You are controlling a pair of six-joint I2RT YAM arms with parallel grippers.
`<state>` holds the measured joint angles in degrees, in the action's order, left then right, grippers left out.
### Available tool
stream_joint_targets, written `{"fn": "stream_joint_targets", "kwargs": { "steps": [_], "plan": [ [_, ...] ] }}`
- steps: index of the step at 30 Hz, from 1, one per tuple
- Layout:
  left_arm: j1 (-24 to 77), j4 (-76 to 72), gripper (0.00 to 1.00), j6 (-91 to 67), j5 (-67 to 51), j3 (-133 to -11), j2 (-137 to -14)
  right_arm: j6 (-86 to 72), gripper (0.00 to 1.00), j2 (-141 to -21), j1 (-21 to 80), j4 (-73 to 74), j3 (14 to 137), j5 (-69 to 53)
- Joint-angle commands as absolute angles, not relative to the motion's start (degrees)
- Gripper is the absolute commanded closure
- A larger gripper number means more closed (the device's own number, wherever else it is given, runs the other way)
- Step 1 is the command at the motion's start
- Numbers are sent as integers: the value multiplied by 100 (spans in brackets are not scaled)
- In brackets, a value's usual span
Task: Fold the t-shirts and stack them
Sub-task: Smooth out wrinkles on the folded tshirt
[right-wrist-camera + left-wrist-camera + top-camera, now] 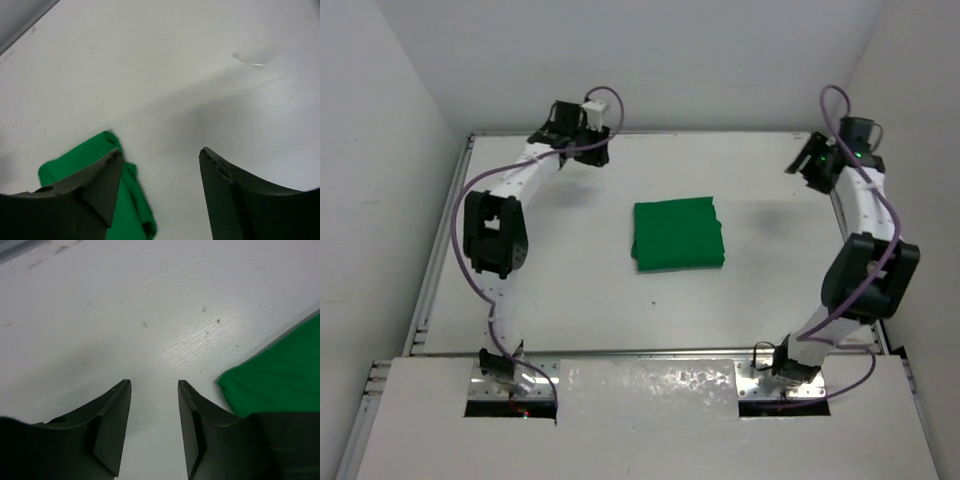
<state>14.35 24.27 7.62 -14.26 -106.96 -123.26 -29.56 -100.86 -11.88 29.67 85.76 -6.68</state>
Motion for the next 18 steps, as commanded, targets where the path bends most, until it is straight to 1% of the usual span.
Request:
{"fn": "stream_joint_targets", "kwargs": {
  "steps": [1, 3, 7, 11, 18],
  "plan": [
    [837, 2689, 59, 896, -1424, -10618, -11489, -2567, 36, -9669, -1774, 3559, 7903, -966],
    [538, 2935, 57, 914, -1380, -10416, -11356, -2461, 31, -9309, -2143, 3498, 7395, -993],
    [62, 3356, 54, 975, -1301, -9959, -11057, -2242, 29, -8913, -2583, 3489, 6935, -774],
    [-438, 3428, 52, 1028, -1301, -9494, -10680, -2153, 28, -8772, -2645, 3463, 6777, -580],
    [-668, 3551, 49, 1143, -1222, -9158, -10380, -2101, 27, -8631, -2646, 3340, 6715, -729]
  ]
}}
